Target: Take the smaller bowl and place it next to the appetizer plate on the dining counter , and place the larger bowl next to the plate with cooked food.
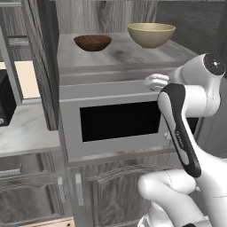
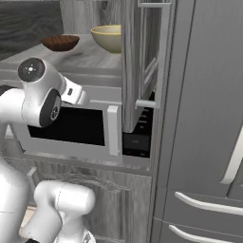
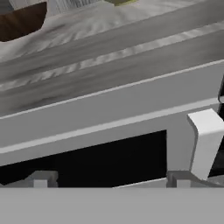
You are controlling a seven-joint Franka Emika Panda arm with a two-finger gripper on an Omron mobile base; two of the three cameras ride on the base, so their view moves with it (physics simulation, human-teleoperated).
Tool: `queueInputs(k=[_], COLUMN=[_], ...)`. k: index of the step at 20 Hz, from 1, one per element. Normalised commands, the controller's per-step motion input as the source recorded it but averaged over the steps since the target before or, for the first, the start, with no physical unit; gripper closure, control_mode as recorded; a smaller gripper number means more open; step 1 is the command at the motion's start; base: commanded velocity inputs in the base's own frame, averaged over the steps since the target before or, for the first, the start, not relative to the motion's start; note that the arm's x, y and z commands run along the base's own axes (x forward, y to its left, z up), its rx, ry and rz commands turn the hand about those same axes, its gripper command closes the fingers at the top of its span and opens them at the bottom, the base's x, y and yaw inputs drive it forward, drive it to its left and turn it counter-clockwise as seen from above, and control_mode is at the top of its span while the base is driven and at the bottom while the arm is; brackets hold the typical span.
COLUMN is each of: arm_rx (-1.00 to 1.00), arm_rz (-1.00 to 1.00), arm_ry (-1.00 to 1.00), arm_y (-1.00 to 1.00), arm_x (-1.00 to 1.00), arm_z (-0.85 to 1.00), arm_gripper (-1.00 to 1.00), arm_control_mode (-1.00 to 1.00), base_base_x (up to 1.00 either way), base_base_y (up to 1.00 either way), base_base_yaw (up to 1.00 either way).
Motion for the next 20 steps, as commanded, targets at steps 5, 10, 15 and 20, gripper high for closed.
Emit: queueInputs(k=[5, 10, 15, 20], arm_rx=[0.12, 0.06, 0.07, 0.16], arm_rz=[-0.19, -0.16, -0.14, -0.11], arm_ry=[-0.19, -0.10, -0.01, 0.00], arm_y=[-0.12, -0.12, -0.01, -0.01], arm_x=[-0.30, -0.10, 0.00, 0.00], arm_z=[0.70, 0.74, 0.40, 0.24], arm_gripper=[-1.00, -1.00, -1.00, -1.00], arm_control_mode=[-1.00, -1.00, -1.00, -1.00], base_base_x=[0.00, 0.00, 0.00, 0.00], base_base_y=[0.00, 0.00, 0.00, 0.00], base_base_yaw=[0.00, 0.00, 0.00, 0.00])
